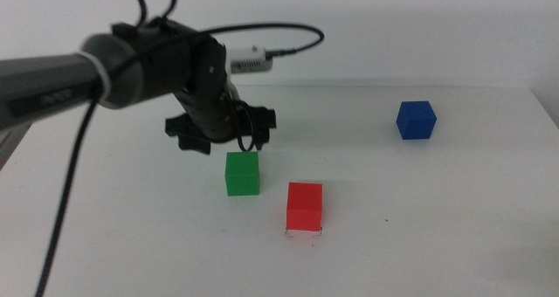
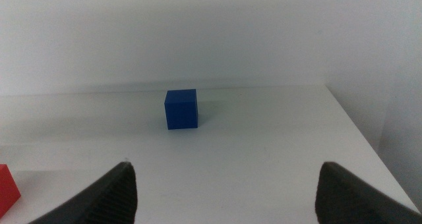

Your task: Stack red cubes first, then green, then blue cubes in a specific spot.

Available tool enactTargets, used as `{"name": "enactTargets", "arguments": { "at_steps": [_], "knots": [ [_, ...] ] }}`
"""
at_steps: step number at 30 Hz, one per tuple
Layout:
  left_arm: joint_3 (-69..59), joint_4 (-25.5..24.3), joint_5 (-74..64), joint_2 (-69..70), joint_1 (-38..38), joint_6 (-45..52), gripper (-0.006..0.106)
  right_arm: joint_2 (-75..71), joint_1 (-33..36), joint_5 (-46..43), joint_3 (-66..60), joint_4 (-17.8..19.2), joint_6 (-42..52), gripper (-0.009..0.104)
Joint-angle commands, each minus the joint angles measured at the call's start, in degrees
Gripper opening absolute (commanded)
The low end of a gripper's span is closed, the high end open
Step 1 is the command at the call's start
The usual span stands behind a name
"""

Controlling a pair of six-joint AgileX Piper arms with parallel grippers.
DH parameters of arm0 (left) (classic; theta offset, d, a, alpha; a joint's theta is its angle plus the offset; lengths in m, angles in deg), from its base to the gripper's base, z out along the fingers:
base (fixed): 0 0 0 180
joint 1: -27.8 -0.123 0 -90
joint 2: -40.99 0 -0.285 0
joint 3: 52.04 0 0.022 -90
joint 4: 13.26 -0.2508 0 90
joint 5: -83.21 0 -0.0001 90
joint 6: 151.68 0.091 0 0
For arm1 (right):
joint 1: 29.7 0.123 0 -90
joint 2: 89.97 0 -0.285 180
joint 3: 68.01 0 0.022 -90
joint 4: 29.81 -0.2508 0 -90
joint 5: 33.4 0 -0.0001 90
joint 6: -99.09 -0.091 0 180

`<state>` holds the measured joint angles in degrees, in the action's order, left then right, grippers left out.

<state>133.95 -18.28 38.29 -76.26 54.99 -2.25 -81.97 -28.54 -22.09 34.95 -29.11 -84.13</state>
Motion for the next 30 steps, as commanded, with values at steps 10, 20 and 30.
{"name": "enactTargets", "arguments": {
  "at_steps": [10,20,30],
  "knots": [
    [0.3,2.5,5.3,-7.1,-0.2,1.0,0.093,-0.2,-0.2,-0.8,-0.2,0.2,0.2,0.093],
    [0.4,3.4,1.6,-4.1,-0.2,1.6,0.028,-0.2,-0.2,-0.8,-0.2,0.2,0.2,0.093],
    [0.4,-1.3,-2.8,5.2,12.2,-8.0,0.012,-0.2,-0.2,-0.8,-0.2,0.2,0.2,0.093]
  ]
}}
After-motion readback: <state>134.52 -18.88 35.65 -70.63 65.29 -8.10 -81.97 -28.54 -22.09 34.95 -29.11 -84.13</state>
